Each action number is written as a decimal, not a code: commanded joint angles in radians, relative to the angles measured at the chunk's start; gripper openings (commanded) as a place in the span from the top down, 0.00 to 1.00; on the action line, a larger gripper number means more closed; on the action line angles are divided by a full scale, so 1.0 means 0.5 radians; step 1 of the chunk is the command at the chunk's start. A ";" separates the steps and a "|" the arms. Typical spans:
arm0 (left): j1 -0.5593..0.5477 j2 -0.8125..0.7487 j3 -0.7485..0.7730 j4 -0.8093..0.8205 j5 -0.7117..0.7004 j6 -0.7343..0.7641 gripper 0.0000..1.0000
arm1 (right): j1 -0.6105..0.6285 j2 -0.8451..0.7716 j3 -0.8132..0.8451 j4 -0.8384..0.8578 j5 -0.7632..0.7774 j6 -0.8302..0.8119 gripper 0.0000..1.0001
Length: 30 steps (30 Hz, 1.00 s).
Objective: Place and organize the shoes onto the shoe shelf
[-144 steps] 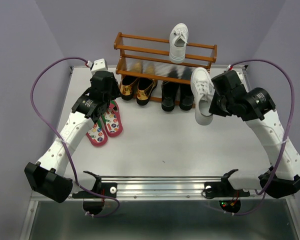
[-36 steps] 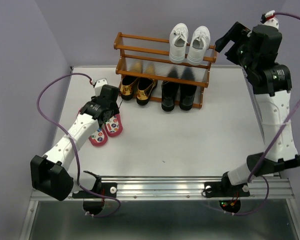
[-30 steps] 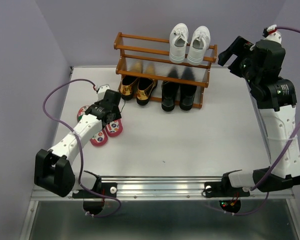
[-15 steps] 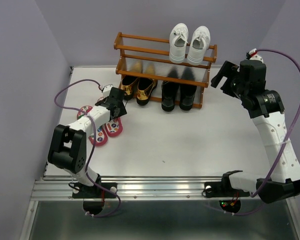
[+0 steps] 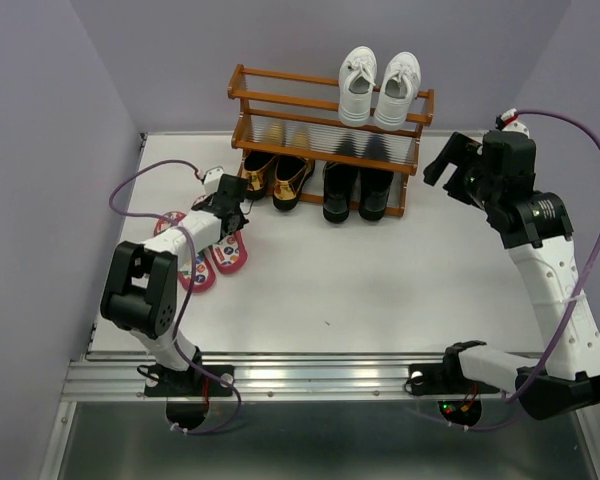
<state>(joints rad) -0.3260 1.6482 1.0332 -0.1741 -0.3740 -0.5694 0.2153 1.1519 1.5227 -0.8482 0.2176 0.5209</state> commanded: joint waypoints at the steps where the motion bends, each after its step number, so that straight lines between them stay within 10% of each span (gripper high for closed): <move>1: 0.002 -0.353 -0.008 -0.038 -0.151 -0.006 1.00 | -0.004 -0.055 -0.029 -0.025 0.000 0.026 0.07; 14: -0.142 -0.995 0.069 -0.514 -0.007 0.163 1.00 | -0.004 -0.089 -0.091 -0.012 0.019 0.038 0.08; 30: -0.529 -0.462 0.930 -0.640 0.333 0.629 1.00 | -0.004 -0.190 -0.082 -0.123 0.178 0.014 0.04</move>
<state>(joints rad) -0.5743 1.4197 1.3773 -0.5434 -0.2745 -0.3519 0.2153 1.0775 1.4723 -0.8936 0.2588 0.5388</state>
